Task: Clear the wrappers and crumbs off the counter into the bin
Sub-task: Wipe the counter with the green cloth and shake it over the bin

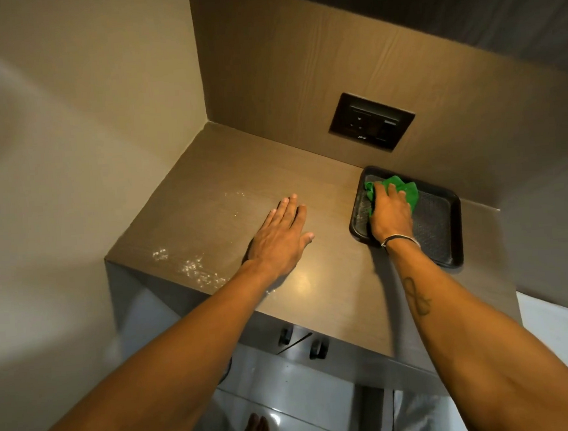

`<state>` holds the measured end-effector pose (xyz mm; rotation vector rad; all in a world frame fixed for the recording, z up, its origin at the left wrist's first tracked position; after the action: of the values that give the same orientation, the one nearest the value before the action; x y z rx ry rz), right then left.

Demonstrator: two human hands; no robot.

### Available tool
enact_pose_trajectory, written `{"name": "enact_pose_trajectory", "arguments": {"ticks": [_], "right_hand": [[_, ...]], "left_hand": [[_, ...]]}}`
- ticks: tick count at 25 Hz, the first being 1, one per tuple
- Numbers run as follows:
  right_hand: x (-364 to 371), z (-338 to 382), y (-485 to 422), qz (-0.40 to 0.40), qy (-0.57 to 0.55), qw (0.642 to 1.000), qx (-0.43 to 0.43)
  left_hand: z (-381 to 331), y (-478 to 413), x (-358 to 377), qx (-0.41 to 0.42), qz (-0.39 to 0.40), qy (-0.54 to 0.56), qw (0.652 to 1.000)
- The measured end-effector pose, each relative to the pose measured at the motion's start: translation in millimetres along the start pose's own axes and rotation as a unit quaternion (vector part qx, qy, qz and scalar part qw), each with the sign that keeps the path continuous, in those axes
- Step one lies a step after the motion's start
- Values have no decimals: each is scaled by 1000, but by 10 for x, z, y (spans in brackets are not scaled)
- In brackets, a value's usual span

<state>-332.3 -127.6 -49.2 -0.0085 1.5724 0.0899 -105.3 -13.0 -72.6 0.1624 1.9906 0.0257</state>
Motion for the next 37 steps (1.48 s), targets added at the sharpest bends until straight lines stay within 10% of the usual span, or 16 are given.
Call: {"name": "enact_pose_trajectory", "arguments": {"ticks": [9,21,30,37], "right_hand": [[-385,1052,1326,-202,-103,967,-112],[1659,2681,3642,-15,-183,948,-261],[4546,2369,3493,113,-142,960,-214],[5739,2455,3036,108,-155,955,-228]], "left_hand": [[473,950,-162,-16,-126,26,992],[2079,3510,1008,-214,-154,169,950],[3261,3213,3937,-543,-52,448,708],[3766,2707,4919,-556,-143,623,532]]}}
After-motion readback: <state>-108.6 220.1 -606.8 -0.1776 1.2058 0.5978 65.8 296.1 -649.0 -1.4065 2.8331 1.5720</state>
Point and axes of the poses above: each hand's wrist, its own y-axis away from the middle knuckle, its own x-axis out of the palm, z = x × y, the point moved 1 cm from there along -y, towards the middle knuckle, and after that the axes turned 8 degrees about y, right-handed, at the moved point
